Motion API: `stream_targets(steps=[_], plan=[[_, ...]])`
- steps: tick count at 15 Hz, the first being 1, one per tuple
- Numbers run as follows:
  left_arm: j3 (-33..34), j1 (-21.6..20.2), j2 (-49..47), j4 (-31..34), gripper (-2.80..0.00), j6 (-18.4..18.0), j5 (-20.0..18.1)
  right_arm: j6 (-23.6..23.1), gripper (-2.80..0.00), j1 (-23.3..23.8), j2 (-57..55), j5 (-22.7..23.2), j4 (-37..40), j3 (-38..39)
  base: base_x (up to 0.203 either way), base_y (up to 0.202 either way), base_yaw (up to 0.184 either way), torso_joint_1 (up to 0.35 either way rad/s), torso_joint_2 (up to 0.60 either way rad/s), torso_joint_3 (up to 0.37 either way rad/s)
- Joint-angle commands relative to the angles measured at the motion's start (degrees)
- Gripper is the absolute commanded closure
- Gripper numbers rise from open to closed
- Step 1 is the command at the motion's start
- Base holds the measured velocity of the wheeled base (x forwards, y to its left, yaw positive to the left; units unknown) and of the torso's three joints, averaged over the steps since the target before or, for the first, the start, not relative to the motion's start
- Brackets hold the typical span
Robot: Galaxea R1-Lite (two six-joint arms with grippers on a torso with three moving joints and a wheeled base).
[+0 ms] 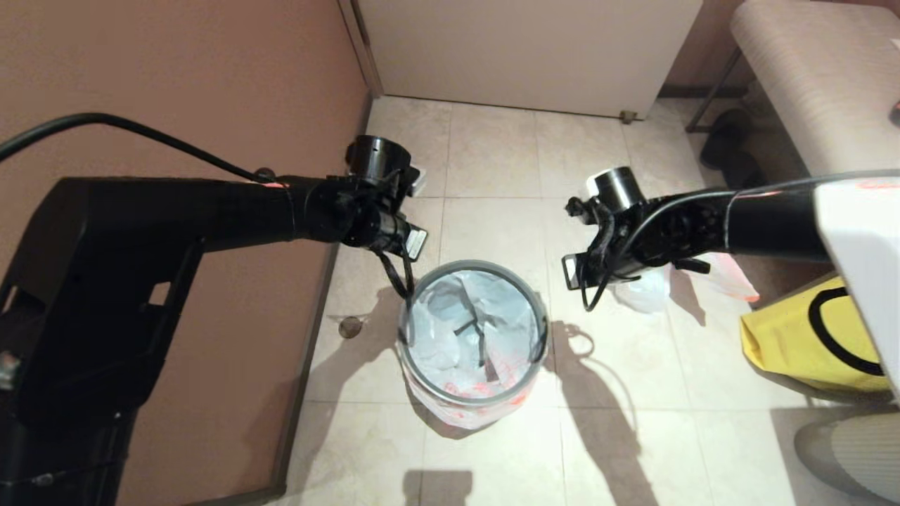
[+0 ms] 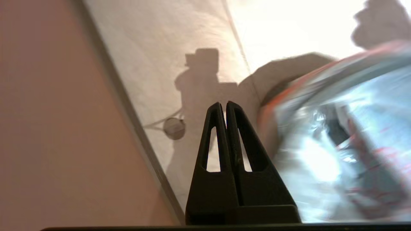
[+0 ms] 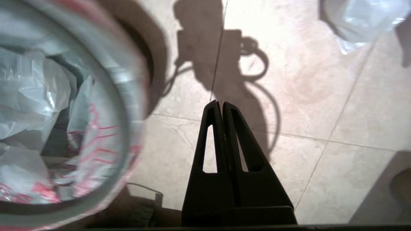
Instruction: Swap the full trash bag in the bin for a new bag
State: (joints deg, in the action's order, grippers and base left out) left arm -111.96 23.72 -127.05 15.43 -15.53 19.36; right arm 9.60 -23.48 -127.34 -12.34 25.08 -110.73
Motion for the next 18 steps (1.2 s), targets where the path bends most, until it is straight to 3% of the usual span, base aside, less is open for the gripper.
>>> stream_targets(steps=[1,2,4,6,8,9,12,15,18], plan=[[0.36,0.57,5.44,-0.02,0.00,2.79,0.56,2.35,0.00,1.28,7.50,-0.73,0.94,-0.06,0.000,0.000,0.000,0.000,0.00,0.000],[0.45,1.02,7.62,0.09,0.00,5.74,0.68,3.86,0.00,1.27,10.76,-0.96,2.35,-0.09,0.000,0.000,0.000,0.000,0.00,0.000],[0.81,1.25,10.60,1.40,0.00,7.14,0.52,5.22,0.00,0.81,16.17,-1.27,6.68,0.09,0.000,0.000,0.000,0.000,0.00,0.000],[0.75,2.13,14.64,10.17,0.00,7.39,-0.58,6.42,0.00,0.93,21.03,-1.75,12.40,0.10,0.000,0.000,0.000,0.000,0.00,0.000],[1.22,2.86,16.85,13.60,0.00,11.26,-1.85,7.64,0.00,1.22,23.97,-3.89,14.95,0.29,0.000,0.000,0.000,0.000,0.00,0.000],[2.34,2.96,17.48,14.31,0.00,13.14,-1.37,9.12,0.00,1.18,24.91,-4.28,17.12,0.30,0.000,0.000,0.000,0.000,0.00,0.000],[7.88,2.92,22.25,15.70,0.00,14.39,1.18,14.07,0.00,1.20,28.60,-5.03,21.91,0.67,0.000,0.000,0.000,0.000,0.00,0.000],[12.41,2.81,31.02,15.61,0.00,18.44,2.44,14.79,0.00,1.83,34.16,-7.49,24.69,4.92,0.000,0.000,0.000,0.000,0.00,0.000],[18.62,2.35,39.75,15.39,0.00,20.11,2.67,14.83,0.00,2.47,40.86,-8.08,25.04,9.63,0.000,0.000,0.000,0.000,0.00,0.000]])
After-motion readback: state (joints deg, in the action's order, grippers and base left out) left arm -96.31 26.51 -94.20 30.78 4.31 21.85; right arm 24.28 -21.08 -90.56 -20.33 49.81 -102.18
